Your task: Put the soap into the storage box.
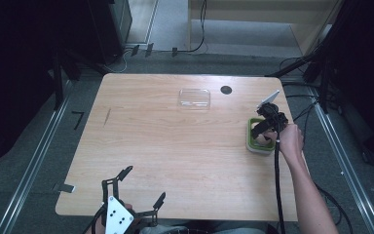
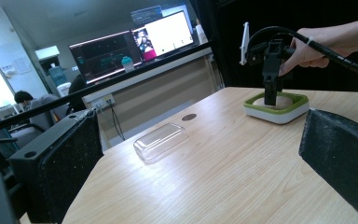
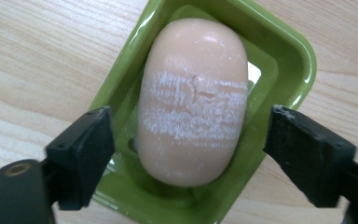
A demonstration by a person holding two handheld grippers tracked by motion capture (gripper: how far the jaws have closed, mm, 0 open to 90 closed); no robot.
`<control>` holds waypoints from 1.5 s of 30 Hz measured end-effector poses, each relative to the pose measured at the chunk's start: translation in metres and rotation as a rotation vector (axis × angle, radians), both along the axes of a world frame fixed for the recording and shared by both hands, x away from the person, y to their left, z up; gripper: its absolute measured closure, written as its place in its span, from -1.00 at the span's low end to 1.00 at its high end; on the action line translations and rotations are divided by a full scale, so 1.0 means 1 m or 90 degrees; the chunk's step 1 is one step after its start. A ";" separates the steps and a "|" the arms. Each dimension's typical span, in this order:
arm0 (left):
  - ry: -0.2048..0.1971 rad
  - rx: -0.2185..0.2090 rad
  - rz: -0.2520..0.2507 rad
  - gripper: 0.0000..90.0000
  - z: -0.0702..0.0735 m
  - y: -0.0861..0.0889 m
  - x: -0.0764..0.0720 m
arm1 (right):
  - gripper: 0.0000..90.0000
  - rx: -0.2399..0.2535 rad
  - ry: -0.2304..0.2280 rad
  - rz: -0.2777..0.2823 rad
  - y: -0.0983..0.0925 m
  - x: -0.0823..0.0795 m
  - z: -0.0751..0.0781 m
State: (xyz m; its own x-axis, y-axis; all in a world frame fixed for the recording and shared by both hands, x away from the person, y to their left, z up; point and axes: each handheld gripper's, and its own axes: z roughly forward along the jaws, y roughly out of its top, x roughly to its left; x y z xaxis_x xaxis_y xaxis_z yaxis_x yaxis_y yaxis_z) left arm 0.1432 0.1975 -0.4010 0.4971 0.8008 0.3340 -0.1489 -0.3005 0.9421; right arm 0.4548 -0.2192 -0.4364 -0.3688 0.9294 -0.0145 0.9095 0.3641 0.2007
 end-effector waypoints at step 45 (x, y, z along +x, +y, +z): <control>0.000 0.006 -0.003 -1.00 0.000 -0.001 0.000 | -1.00 -0.028 0.063 0.106 0.000 -0.106 0.012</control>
